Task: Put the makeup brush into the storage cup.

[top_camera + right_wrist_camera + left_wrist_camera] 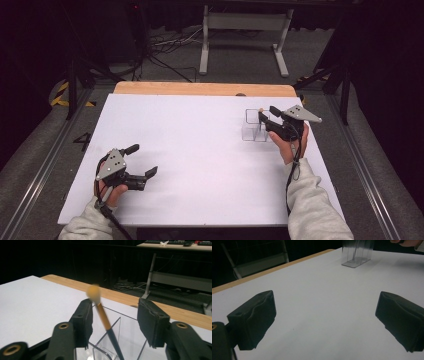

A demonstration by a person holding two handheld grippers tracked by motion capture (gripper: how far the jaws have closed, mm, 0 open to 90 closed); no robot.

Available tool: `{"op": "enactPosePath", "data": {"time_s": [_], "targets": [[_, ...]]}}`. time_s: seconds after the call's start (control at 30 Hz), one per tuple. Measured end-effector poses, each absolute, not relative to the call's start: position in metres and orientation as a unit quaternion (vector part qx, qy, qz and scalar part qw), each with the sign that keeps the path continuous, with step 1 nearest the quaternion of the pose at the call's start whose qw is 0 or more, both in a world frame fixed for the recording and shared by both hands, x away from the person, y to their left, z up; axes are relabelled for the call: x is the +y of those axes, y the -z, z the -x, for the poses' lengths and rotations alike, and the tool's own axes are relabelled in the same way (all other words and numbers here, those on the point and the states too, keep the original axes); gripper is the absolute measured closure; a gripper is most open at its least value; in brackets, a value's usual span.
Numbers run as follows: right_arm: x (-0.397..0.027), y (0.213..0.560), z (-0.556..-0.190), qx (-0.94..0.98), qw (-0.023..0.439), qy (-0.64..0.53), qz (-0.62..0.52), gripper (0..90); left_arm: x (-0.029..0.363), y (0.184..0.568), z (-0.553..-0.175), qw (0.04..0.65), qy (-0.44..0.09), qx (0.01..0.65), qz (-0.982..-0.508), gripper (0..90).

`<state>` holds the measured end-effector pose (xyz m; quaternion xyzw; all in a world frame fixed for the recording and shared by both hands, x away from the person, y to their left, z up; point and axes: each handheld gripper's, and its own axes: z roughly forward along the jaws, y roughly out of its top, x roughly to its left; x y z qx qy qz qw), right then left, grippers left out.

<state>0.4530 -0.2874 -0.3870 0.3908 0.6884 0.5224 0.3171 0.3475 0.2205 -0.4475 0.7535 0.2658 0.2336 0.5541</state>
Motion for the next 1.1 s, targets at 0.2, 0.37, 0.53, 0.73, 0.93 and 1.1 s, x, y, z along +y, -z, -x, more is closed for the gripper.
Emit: {"op": "enactPosePath", "data": {"time_s": [0.2,0.37,0.53,0.73,0.93,1.1], "targets": [[-0.285,0.384,-0.447,0.692,0.327,-0.522,-0.375,39.1,0.221,0.447,-0.347,0.554,-0.235,0.265,-0.753,3.9],[-0.285,0.382,-0.445,0.686,0.330,-0.527,-0.378,29.7,0.222,0.446,-0.346,0.554,-0.236,0.264,-0.754,3.9],[-0.283,0.381,-0.444,0.685,0.334,-0.524,-0.380,19.3,0.221,0.446,-0.346,0.552,-0.237,0.263,-0.755,3.7],[-0.280,0.380,-0.441,0.686,0.340,-0.523,-0.374,12.5,0.221,0.446,-0.346,0.551,-0.237,0.262,-0.756,3.7],[-0.280,0.377,-0.437,0.684,0.338,-0.534,-0.364,5.1,0.221,0.446,-0.346,0.551,-0.236,0.262,-0.756,3.7],[-0.281,0.375,-0.434,0.685,0.343,-0.534,-0.358,2.1,0.221,0.446,-0.345,0.552,-0.236,0.263,-0.756,3.7]]}}
